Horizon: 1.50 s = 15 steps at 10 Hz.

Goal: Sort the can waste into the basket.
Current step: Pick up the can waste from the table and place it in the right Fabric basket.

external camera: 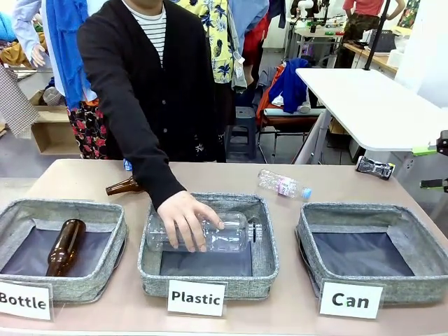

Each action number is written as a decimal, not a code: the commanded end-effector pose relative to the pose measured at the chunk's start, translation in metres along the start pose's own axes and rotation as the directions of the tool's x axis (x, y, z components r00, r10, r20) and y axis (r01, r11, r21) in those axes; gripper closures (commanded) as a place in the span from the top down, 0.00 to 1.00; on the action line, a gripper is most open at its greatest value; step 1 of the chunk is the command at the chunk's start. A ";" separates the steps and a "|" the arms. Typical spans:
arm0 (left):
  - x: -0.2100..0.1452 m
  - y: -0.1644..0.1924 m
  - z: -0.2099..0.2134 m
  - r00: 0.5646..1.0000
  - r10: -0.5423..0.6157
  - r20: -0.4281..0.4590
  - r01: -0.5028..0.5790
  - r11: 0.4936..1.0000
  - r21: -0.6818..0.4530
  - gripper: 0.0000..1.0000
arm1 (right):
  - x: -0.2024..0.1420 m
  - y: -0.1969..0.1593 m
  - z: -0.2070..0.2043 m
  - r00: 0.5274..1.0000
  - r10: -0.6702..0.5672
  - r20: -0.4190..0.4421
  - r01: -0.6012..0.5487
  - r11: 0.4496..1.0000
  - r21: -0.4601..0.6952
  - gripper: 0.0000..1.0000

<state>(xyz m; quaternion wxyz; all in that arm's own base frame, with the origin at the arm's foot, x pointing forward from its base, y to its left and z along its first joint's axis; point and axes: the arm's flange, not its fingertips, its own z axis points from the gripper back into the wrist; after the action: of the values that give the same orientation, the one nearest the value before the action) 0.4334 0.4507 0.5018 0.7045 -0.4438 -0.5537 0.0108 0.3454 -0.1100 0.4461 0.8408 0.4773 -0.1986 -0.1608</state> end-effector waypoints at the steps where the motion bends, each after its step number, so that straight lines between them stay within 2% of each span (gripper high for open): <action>1: 0.009 -0.010 -0.024 0.999 -0.025 -0.027 0.024 1.000 -0.010 1.00 | 0.002 -0.001 -0.002 1.000 0.014 0.014 -0.014 1.000 0.026 1.00; 5: 0.008 -0.049 -0.120 0.967 -0.101 -0.234 0.123 0.989 0.084 1.00 | 0.002 -0.001 -0.002 1.000 0.014 0.014 -0.014 1.000 0.026 1.00; 6: -0.001 -0.057 -0.151 0.950 -0.113 -0.291 0.165 0.973 0.161 1.00 | 0.002 -0.001 -0.002 1.000 0.014 0.014 -0.014 1.000 0.026 1.00; 7: -0.006 -0.061 -0.162 0.952 -0.104 -0.289 0.188 0.942 0.279 1.00 | 0.002 -0.001 -0.002 1.000 0.014 0.014 -0.014 1.000 0.026 1.00; 8: -0.006 -0.061 -0.160 0.951 -0.119 -0.284 0.202 0.938 0.283 1.00 | 0.002 -0.001 -0.002 1.000 0.014 0.014 -0.014 1.000 0.026 1.00; 10: -0.015 -0.054 -0.153 0.955 -0.137 -0.264 0.230 0.903 0.363 1.00 | 0.002 -0.001 -0.002 1.000 0.014 0.014 -0.014 1.000 0.026 1.00; 12: -0.057 -0.059 -0.168 0.890 -0.251 -0.381 0.382 0.865 0.324 1.00 | 0.002 -0.001 -0.002 1.000 0.014 0.014 -0.014 1.000 0.026 1.00; 13: -0.089 -0.063 -0.183 0.835 -0.320 -0.447 0.463 0.848 0.258 1.00 | 0.002 -0.001 -0.002 1.000 0.014 0.014 -0.014 1.000 0.026 1.00; 15: -0.154 -0.052 -0.236 0.730 -0.386 -0.565 0.568 0.802 0.185 1.00 | 0.002 -0.001 -0.002 1.000 0.014 0.014 -0.014 1.000 0.026 1.00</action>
<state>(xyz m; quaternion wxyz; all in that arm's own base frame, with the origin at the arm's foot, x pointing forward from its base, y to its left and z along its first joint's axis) 0.5301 0.2210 0.4396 0.8658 -0.1705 -0.4432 -0.1575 0.3454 -0.1097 0.4462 0.8409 0.4771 -0.1987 -0.1606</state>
